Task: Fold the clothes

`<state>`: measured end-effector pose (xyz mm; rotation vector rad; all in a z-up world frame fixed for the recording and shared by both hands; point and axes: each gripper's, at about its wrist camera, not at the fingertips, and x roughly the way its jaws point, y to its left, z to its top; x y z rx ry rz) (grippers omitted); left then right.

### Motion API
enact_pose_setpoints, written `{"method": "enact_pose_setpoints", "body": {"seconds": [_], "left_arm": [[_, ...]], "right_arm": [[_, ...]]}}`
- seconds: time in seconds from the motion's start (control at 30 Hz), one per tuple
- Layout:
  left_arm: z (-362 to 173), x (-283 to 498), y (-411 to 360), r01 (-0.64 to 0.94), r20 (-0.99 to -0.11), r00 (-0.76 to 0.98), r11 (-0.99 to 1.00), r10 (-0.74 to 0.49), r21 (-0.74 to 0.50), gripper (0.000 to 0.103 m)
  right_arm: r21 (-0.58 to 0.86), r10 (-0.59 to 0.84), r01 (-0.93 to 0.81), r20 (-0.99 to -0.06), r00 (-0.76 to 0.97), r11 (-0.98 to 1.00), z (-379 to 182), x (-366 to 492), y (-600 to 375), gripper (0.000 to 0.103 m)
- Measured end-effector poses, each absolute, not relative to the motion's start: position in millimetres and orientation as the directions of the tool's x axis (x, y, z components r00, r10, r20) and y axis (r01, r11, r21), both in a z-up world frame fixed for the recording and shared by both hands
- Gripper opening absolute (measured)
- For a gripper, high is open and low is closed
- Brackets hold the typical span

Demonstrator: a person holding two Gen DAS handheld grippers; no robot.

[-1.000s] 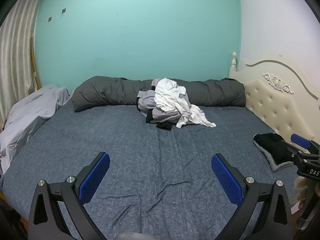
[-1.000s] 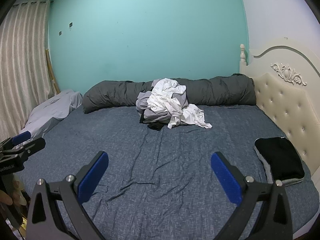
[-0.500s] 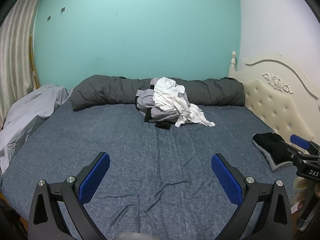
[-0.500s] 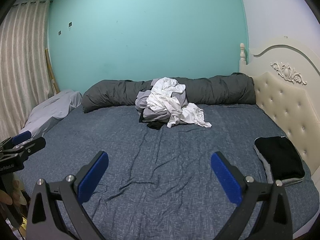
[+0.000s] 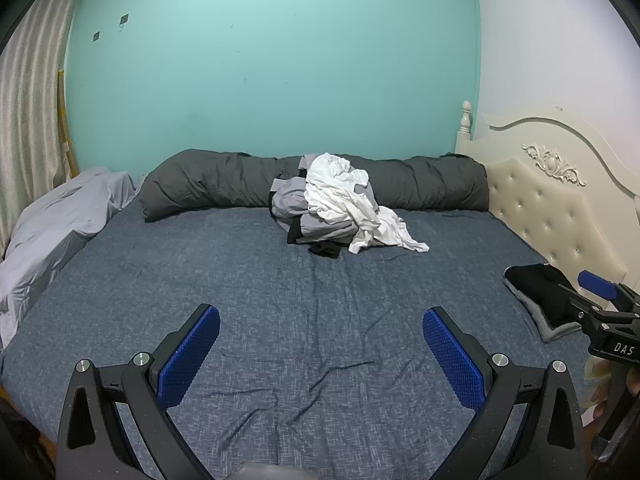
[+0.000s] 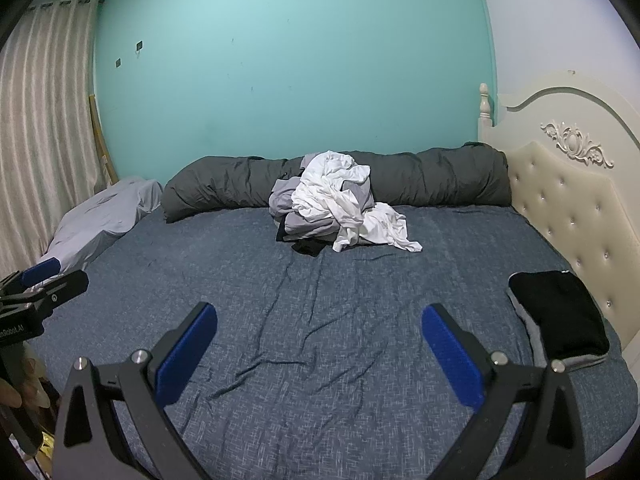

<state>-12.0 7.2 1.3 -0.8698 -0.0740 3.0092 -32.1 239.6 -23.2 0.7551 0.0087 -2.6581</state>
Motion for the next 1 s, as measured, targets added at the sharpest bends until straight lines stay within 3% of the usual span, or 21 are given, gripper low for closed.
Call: {"method": "enact_pose_setpoints", "body": {"seconds": [1.0], "left_arm": [[4.9,-12.7,13.4,0.003,-0.54,-0.841,-0.999,0.022,-0.045,0.103]], "right_arm": [[0.09,-0.35,0.355,-0.506,-0.789,-0.93,-18.4,-30.2,245.2,0.103]]}}
